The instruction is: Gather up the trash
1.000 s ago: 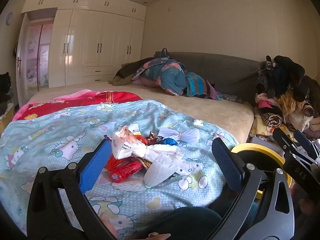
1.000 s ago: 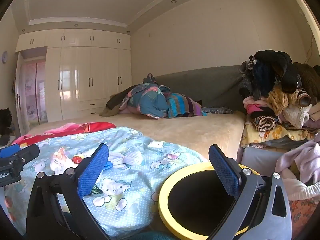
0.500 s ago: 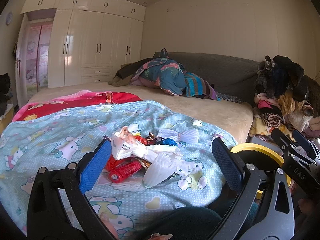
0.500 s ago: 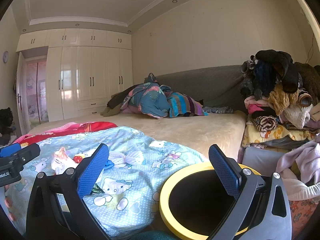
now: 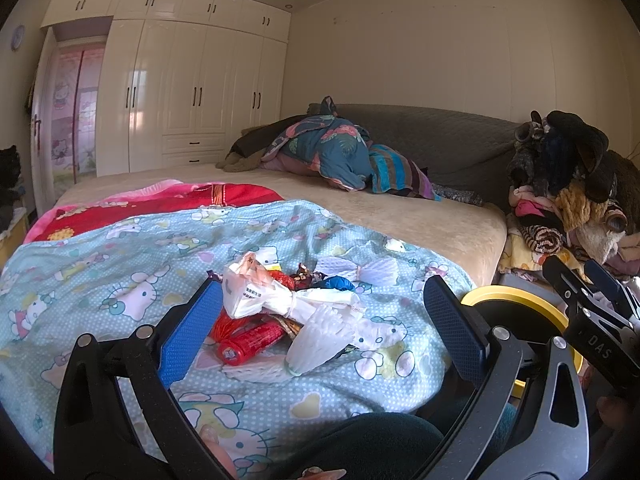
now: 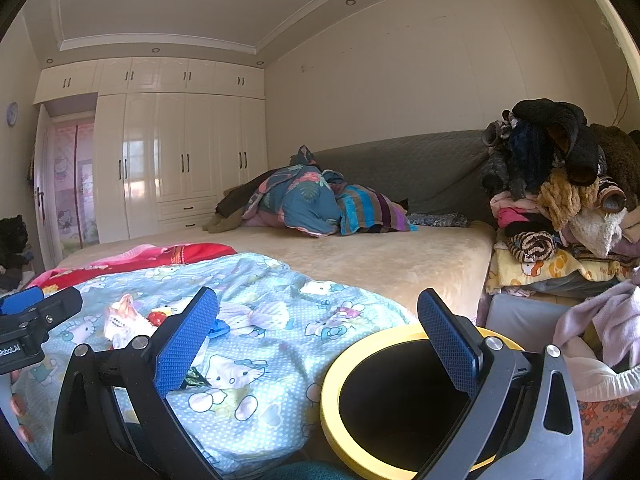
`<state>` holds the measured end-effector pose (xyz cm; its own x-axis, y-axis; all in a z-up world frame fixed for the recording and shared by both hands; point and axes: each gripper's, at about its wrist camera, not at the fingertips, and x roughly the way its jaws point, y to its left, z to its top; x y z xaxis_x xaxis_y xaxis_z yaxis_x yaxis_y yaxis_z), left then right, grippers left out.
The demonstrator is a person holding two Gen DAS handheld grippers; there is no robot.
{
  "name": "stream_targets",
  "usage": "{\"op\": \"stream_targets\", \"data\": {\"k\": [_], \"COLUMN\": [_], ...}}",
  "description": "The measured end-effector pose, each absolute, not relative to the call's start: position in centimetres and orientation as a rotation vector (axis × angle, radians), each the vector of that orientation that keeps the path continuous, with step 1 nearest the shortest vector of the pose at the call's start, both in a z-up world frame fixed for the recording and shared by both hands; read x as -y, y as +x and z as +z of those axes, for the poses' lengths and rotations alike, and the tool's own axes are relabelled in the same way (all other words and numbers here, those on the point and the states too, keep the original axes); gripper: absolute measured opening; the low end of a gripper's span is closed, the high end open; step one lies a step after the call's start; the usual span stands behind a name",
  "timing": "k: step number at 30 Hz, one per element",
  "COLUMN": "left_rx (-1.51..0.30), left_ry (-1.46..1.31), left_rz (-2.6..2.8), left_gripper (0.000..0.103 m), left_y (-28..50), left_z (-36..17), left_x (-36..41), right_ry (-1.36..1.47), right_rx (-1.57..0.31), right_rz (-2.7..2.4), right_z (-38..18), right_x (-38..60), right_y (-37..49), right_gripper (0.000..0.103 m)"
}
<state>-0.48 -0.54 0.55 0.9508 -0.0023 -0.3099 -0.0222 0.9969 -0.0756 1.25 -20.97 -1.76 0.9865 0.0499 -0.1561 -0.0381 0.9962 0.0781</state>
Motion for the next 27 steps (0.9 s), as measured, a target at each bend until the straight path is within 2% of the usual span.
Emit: {"op": "stream_targets", "data": {"k": [27], "left_rx": [-0.331], "left_ry": [-0.150], "left_rz": [-0.023], "left_gripper": [0.093], "left_y": [-0.2], "left_z": [0.8], "left_x": [-0.6], "right_ry": [0.055], "right_rx": [-0.179], "right_rz": [0.138], "right_z": [-2.5], "right_x": [19.0], "right_y": [2.3], "right_gripper": [0.097]}}
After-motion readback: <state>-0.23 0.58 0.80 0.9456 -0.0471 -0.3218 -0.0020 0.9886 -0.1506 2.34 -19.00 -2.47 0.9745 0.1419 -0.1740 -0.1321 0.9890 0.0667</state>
